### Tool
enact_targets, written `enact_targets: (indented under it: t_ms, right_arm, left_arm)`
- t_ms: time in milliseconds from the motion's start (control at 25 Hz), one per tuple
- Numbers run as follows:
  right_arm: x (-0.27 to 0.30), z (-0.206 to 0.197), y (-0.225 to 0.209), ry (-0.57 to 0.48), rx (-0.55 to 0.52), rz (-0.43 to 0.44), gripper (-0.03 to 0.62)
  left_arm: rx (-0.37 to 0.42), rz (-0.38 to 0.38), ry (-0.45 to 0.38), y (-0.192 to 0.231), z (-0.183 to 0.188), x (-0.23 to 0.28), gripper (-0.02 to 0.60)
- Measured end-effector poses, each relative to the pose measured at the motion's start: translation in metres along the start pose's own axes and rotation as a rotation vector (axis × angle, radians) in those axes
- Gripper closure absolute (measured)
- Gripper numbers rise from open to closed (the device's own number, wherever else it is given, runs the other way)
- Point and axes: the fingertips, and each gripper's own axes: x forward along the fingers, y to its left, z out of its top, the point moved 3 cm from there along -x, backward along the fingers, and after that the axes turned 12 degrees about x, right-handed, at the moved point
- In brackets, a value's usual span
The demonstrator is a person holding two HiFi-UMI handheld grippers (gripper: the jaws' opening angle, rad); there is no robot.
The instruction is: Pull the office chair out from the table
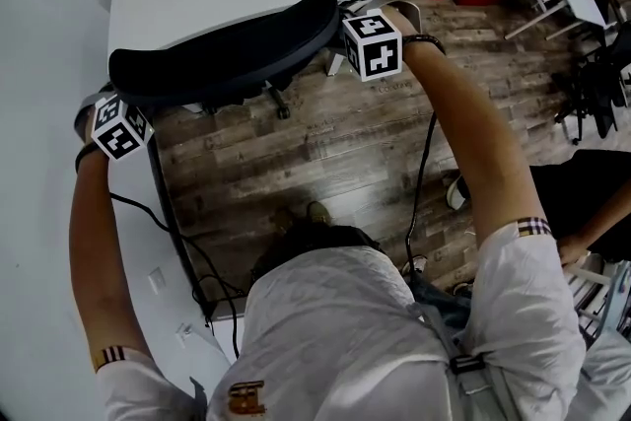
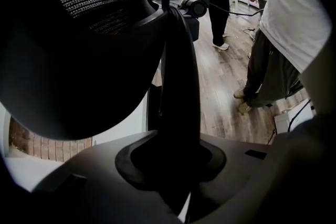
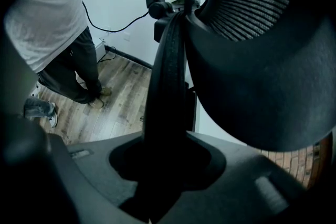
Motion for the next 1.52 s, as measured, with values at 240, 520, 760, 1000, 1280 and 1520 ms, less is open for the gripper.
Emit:
enact_targets:
  t_ms: [240, 520, 760, 1000, 1280, 1520]
  right_arm:
    - [-0.015, 0.009, 0.034, 0.002, 0.01, -0.006, 0.464]
    - [-0.029, 0.017, 0.077, 0.013, 0.028, -0.01, 0.464]
    - [-0.046, 0.031, 0.11, 0.007, 0.033, -0.018, 0.464]
    - [-0.058, 0.039, 0.143, 0.005, 0.034, -0.017, 0.464]
    - [-0.066, 0.031, 0.174, 0.01, 0.038, -0.014, 0.464]
    - [-0.08, 0.03, 0.202, 0.003, 0.022, -0.008, 0.464]
  left_arm:
    - [0.011, 0.001, -0.009, -0.028, 0.007, -0.018, 0.488]
    - [0.024, -0.001, -0.019, -0.064, 0.014, -0.037, 0.488]
    - [0.029, 0.0, -0.022, -0.093, 0.021, -0.051, 0.489]
    - [0.029, -0.004, -0.021, -0.124, 0.029, -0.065, 0.488]
    - [0.024, -0.008, -0.017, -0.152, 0.045, -0.082, 0.488]
    - [0.012, -0.004, -0.018, -0.18, 0.062, -0.095, 0.488]
